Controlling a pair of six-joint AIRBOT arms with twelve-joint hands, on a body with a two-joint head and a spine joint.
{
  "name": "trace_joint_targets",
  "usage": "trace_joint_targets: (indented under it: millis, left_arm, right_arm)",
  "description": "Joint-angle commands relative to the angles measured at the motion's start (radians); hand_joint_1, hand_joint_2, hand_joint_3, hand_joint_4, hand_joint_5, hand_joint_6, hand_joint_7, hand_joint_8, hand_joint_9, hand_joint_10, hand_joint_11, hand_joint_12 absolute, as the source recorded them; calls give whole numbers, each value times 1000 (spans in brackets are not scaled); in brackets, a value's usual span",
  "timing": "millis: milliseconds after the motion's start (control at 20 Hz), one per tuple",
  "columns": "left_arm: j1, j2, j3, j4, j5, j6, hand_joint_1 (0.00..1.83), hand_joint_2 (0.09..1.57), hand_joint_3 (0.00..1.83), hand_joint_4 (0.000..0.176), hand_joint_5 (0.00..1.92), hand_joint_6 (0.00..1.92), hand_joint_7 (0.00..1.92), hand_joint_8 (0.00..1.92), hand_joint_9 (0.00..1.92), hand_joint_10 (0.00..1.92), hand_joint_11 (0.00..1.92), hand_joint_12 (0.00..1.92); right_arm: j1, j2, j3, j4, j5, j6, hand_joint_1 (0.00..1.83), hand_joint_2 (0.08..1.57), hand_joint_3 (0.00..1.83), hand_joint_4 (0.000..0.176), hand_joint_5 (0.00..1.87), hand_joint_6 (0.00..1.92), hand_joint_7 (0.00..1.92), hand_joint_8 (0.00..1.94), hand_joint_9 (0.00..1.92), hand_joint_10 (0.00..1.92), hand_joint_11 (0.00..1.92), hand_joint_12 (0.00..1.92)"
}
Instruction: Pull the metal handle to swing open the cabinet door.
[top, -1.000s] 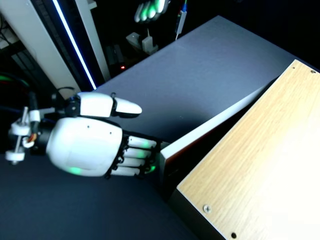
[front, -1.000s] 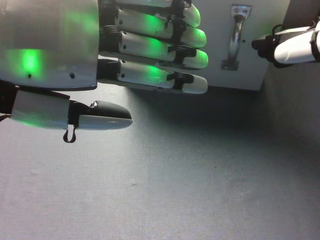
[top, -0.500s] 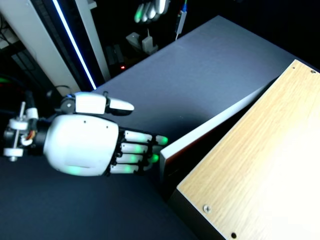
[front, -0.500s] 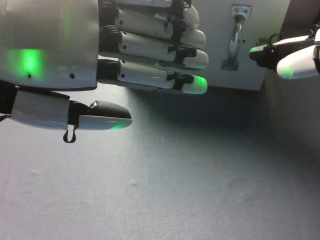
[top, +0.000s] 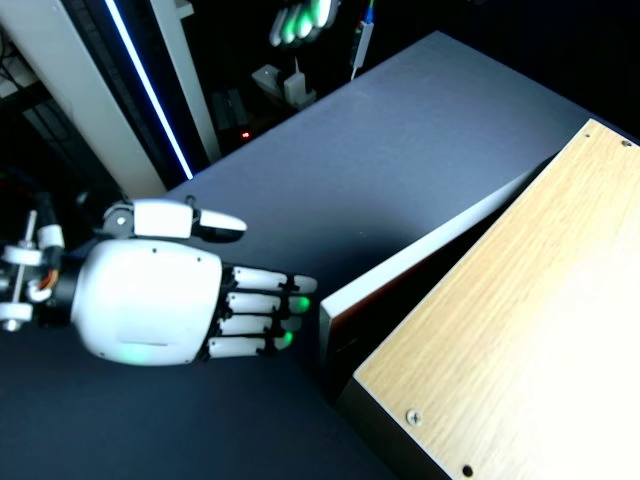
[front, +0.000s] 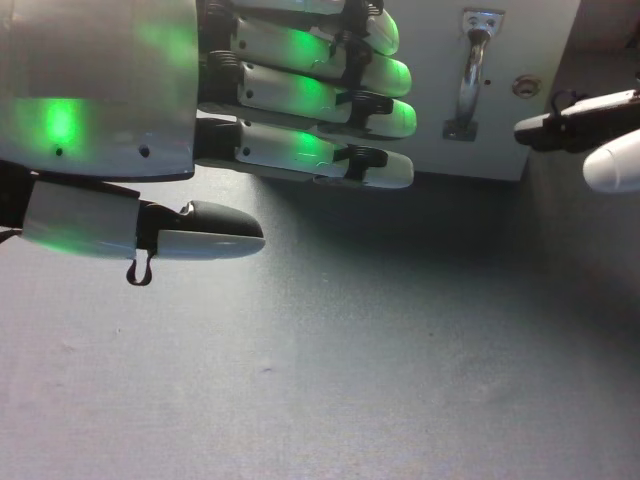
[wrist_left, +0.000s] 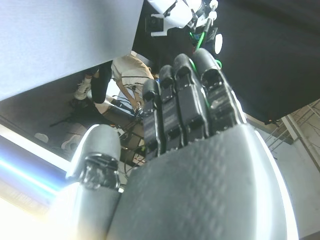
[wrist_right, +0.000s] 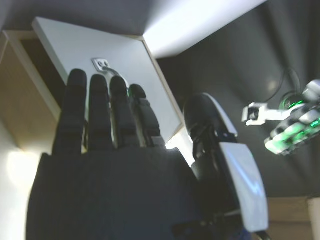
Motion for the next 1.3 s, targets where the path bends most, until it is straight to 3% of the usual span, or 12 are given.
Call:
trace_joint_targets:
  millis: [0,300,400,1250]
  left_arm:
    - [-9,6,-4,-97,-20,6,0,1571,117,0,325,0,333,0,301,0,0,738]
    - [-9,6,-4,-97,-20,6,0,1571,117,0,329,1,338,2,302,2,0,742]
    - [-9,6,-4,-97,-20,6,0,1571,118,0,336,3,345,3,310,4,0,759]
    - [-9,6,-4,-97,-20,6,0,1571,126,0,328,1,337,1,303,1,0,752]
  right_arm:
    - [5,12,6,51,30,0,0,1571,121,0,63,2,89,2,76,2,0,333]
    - [5,27,10,34,52,-2,0,1571,126,0,65,0,91,0,78,0,0,344]
    - [5,27,25,30,68,-62,0,1571,125,0,67,2,95,2,81,1,0,343]
    - [55,-91,268,-73,114,-70,0,1571,122,0,78,1,96,2,84,1,0,353]
